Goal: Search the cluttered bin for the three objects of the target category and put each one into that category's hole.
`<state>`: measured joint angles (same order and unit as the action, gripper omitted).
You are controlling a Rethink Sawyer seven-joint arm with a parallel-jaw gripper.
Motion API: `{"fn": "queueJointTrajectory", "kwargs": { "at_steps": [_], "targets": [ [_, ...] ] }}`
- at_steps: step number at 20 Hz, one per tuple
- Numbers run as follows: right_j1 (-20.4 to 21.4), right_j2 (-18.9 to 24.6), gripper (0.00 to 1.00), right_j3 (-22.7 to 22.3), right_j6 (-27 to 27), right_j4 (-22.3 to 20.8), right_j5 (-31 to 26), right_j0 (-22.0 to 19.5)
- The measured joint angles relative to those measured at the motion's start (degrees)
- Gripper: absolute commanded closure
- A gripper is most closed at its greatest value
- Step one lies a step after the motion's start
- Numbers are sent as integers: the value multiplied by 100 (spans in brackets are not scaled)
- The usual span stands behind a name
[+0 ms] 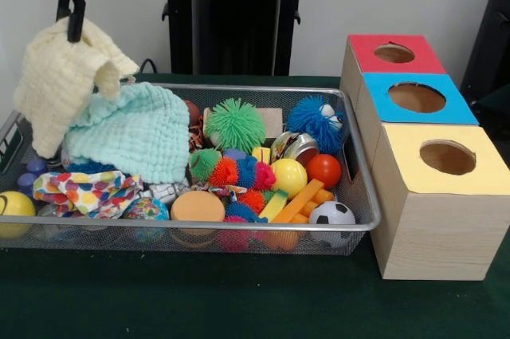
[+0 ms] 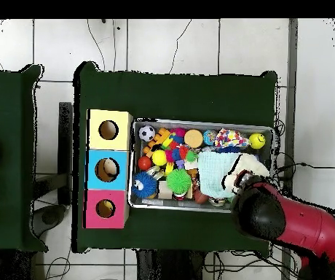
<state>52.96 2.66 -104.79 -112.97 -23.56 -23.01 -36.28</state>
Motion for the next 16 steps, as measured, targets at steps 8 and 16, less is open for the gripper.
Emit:
{"fn": "queueJointTrajectory", "kwargs": {
  "at_steps": [8, 16],
  "targets": [
    [-281, 65, 100, -31, 0, -201, 285, -15],
    [-488, 256, 0, -53, 0, -260, 575, -73]
  ]
}}
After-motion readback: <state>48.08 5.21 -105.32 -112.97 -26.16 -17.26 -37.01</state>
